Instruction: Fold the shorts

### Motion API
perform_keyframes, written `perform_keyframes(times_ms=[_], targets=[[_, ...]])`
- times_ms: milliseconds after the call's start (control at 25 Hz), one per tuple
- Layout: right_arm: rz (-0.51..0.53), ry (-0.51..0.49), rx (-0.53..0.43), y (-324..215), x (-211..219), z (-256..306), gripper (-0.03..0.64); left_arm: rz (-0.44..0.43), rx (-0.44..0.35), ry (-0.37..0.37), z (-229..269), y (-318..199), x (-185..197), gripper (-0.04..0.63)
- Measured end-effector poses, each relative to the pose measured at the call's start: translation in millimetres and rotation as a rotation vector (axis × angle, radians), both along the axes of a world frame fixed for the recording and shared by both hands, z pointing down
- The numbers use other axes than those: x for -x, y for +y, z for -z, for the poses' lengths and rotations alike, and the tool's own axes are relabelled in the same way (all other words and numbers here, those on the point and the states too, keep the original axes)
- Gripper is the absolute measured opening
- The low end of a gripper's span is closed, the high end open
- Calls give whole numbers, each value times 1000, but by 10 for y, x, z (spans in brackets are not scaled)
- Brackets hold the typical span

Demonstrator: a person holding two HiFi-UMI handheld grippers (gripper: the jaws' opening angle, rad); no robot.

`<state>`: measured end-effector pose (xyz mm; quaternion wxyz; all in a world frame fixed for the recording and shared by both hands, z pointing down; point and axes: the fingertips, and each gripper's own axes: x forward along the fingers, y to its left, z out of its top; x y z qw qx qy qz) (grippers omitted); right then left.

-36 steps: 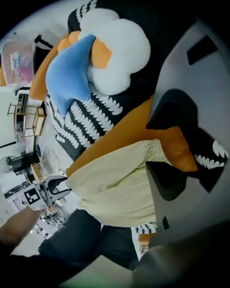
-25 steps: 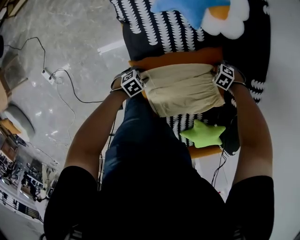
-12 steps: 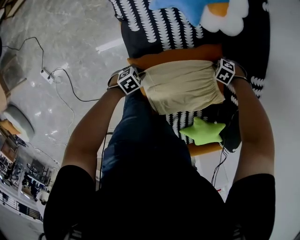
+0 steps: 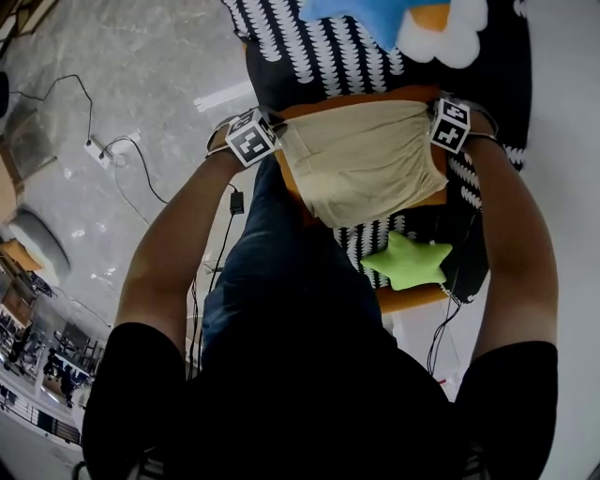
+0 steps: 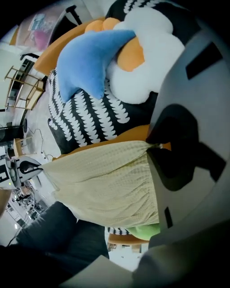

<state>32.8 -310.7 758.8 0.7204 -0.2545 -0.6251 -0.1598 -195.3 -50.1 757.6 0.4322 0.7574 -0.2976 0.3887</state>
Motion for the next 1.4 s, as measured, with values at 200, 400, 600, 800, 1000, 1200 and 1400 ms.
perform_keyframes(times_ms=[200,400,600,800,1000,1200,1400], targets=[[36,-43,-56,-126,122,160,38,42,-50,-48,126,-111,183,35],[34,-128,-117,-202,153,390,38,81,-115,-99,390,-218,310,35],[31,-170,-147,-148,14,568,37,19,-181,-109,688,-130,142,32],[17,-202,-155,-14,-180,676,37,16,-215,-83,862,88,-66,31],[-18,-236,-176,139,-543,770,37,-39,-229,-28,1003,401,-582,31],[-36,-253,-155,303,-740,782,37,-76,-231,12,1144,616,-859,29],[-57,-292,-154,421,-911,840,38,-98,-228,59,1244,831,-1185,29]])
